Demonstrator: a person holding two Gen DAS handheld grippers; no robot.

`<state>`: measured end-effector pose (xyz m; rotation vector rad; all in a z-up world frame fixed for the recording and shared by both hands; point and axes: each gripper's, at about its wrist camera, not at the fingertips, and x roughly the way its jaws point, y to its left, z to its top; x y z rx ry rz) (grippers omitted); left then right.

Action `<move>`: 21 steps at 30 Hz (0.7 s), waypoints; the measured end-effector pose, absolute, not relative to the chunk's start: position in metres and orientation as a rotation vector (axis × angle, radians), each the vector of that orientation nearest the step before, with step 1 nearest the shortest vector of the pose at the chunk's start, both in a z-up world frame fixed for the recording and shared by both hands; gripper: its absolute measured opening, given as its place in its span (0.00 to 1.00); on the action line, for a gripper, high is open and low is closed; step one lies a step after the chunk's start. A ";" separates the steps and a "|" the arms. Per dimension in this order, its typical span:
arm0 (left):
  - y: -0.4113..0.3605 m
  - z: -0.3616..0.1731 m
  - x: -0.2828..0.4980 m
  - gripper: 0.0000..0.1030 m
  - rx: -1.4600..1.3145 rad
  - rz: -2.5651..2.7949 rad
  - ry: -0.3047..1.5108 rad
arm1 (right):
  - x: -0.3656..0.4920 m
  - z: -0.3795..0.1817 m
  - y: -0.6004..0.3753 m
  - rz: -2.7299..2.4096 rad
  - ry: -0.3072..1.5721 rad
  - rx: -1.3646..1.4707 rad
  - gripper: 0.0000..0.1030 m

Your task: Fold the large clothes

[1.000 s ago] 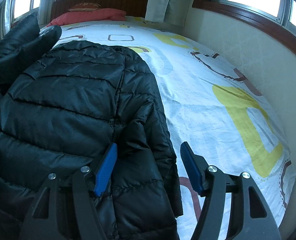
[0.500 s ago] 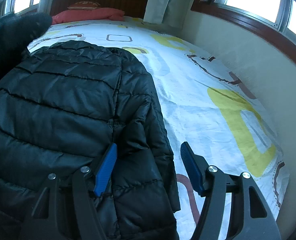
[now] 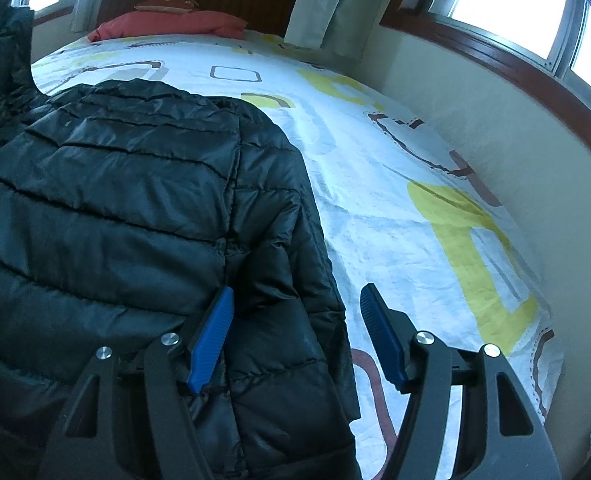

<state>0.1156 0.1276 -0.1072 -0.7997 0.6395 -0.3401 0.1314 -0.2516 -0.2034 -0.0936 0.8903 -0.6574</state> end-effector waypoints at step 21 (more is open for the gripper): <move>0.202 -0.107 0.138 0.72 -0.874 -0.350 0.657 | 0.132 -0.201 -0.250 -0.671 0.894 -0.113 0.63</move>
